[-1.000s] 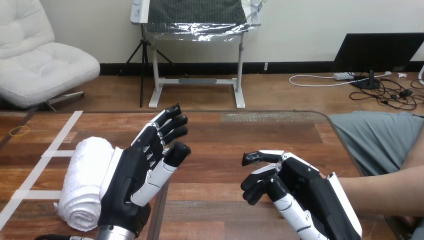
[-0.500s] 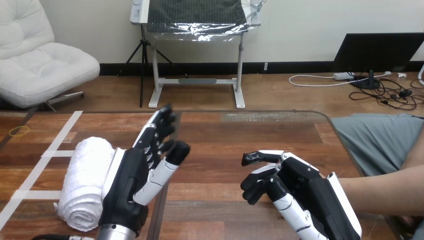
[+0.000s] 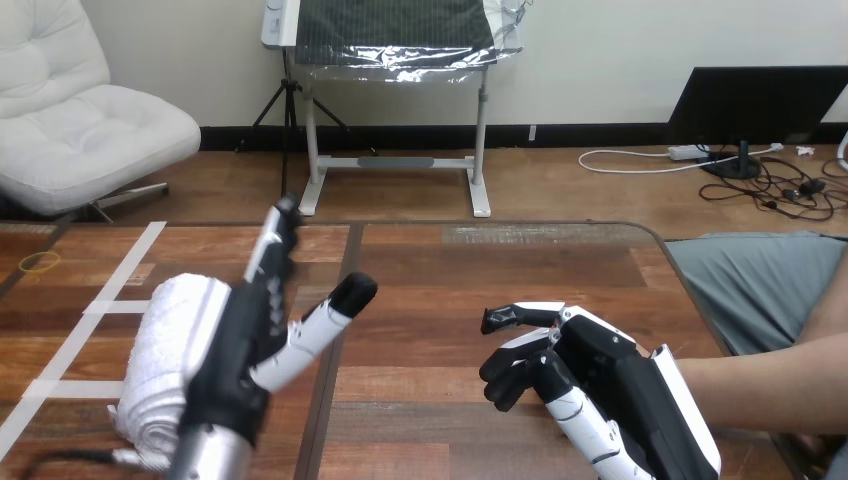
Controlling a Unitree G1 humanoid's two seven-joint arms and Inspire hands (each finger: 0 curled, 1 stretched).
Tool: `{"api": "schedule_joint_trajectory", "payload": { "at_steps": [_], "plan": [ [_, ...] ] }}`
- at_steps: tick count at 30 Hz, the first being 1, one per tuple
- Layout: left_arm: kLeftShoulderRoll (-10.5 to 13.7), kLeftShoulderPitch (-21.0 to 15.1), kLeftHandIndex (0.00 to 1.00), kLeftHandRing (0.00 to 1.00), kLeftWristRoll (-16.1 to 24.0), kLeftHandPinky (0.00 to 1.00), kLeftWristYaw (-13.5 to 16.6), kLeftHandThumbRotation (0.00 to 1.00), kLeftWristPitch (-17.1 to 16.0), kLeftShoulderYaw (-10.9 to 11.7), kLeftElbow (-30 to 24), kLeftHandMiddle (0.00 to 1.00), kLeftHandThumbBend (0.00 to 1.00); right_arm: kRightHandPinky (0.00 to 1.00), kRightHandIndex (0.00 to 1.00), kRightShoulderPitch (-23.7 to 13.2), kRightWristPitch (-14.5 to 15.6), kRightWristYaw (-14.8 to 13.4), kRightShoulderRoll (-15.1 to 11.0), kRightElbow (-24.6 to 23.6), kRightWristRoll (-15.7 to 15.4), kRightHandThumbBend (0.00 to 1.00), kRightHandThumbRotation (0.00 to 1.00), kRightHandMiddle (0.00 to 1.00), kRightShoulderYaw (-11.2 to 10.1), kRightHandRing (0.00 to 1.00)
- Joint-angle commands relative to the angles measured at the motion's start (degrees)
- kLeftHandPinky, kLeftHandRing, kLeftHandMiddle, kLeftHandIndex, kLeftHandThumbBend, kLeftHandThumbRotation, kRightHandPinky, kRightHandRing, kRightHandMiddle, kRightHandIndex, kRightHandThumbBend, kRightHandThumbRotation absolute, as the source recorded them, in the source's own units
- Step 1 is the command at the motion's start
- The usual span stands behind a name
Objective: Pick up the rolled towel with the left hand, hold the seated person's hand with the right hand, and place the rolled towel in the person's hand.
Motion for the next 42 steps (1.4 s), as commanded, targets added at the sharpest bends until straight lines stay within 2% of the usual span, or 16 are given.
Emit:
{"api": "schedule_joint_trajectory", "payload": {
  "at_steps": [1,5,10,18,23,30,42],
  "plan": [
    [1.5,-6.0,1.00,1.00,3.1,1.00,2.3,0.55,2.5,1.9,-1.7,1.00,1.00,0.39,0.63,-3.8,-1.9,0.1,0.9,0.3,1.0,0.62,0.66,0.52,0.1,0.46],
    [1.7,-7.2,1.00,1.00,4.7,1.00,3.7,0.46,4.6,2.5,-2.4,1.00,1.00,0.39,0.63,-3.9,-1.9,0.1,0.9,0.4,0.9,0.62,0.65,0.52,0.1,0.46],
    [2.0,-8.5,1.00,1.00,5.8,1.00,5.0,0.39,6.0,3.4,-2.3,1.00,1.00,0.39,0.63,-4.1,-2.2,0.1,1.0,0.7,0.8,0.62,0.65,0.52,0.1,0.46],
    [2.8,-10.3,1.00,1.00,9.0,0.99,8.1,0.30,5.8,4.1,-1.1,1.00,1.00,0.38,0.63,-4.3,-2.7,0.0,1.0,1.2,0.6,0.63,0.66,0.52,0.1,0.45],
    [3.3,-11.4,1.00,1.00,11.2,0.94,10.0,0.27,5.1,4.4,0.1,1.00,1.00,0.38,0.63,-4.2,-2.5,-0.1,0.9,1.1,0.5,0.63,0.67,0.51,0.1,0.45],
    [4.5,-12.8,1.00,1.00,15.6,0.92,12.9,0.27,4.6,4.2,1.5,1.00,1.00,0.38,0.63,-4.2,-2.2,-0.1,0.8,0.9,0.5,0.64,0.67,0.52,0.0,0.45],
    [5.2,-14.6,1.00,1.00,26.2,0.91,17.9,0.31,10.2,2.9,1.8,1.00,1.00,0.37,0.62,-4.4,-2.5,0.0,0.8,0.9,0.5,0.64,0.68,0.51,0.0,0.45]
  ]
}}
